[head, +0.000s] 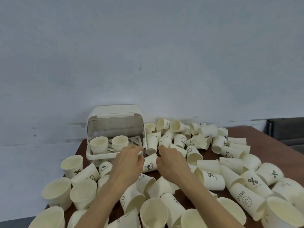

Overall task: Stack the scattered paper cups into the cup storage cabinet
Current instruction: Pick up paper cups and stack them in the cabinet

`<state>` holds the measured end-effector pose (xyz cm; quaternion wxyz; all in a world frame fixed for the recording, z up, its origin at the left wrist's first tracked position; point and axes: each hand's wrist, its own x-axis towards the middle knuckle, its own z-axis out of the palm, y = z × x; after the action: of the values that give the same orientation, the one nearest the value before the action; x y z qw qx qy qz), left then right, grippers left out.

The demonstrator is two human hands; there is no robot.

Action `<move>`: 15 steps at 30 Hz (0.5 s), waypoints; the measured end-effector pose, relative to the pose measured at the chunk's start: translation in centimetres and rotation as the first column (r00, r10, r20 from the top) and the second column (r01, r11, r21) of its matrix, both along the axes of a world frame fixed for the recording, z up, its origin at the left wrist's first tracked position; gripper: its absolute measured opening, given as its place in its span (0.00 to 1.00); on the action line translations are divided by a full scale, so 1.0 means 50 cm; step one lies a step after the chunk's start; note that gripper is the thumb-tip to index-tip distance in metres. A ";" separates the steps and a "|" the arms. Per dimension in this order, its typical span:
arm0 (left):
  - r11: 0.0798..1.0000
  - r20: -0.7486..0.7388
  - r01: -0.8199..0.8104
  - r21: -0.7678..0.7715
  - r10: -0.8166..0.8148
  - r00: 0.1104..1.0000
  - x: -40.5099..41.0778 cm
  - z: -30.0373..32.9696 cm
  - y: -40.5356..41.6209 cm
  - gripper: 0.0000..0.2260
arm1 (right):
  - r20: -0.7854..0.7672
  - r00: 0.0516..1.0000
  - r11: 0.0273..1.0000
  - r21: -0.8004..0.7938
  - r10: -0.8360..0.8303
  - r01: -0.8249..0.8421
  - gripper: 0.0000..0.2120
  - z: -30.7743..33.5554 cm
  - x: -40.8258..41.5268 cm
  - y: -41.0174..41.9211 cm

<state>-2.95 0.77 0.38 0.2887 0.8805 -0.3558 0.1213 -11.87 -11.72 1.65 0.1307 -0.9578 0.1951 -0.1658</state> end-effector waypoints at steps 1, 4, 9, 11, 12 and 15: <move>1.000 0.006 0.012 0.003 -0.012 1.000 -0.003 -0.001 -0.007 0.14 | 0.001 1.000 1.000 -0.002 -0.010 0.010 0.09 -0.001 -0.003 -0.008; 0.998 0.013 0.056 0.021 -0.056 0.998 -0.010 -0.002 -0.035 0.14 | -0.011 0.999 0.999 -0.015 -0.035 0.035 0.09 -0.003 -0.012 -0.036; 0.985 0.036 0.119 0.123 -0.124 0.992 -0.025 0.012 -0.103 0.16 | -0.047 0.994 0.993 -0.058 -0.102 0.100 0.06 0.010 -0.023 -0.095; 0.975 0.069 0.144 0.170 -0.158 0.985 -0.028 0.016 -0.139 0.17 | -0.062 0.991 0.991 -0.070 -0.121 0.116 0.02 0.020 -0.026 -0.126; 0.969 0.076 0.160 0.191 -0.177 0.981 -0.030 0.018 -0.157 0.17 | -0.071 0.989 0.990 -0.072 -0.129 0.123 0.02 0.023 -0.028 -0.141; 0.946 0.080 0.198 0.255 -0.225 0.971 -0.035 0.028 -0.213 0.17 | -0.078 0.982 0.983 -0.084 -0.170 0.164 0.03 0.028 -0.038 -0.190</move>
<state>-4.68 -9.89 1.77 0.1693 0.8582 -0.4757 0.0921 -13.78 -21.20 3.03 0.0707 -0.9486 0.2735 -0.1429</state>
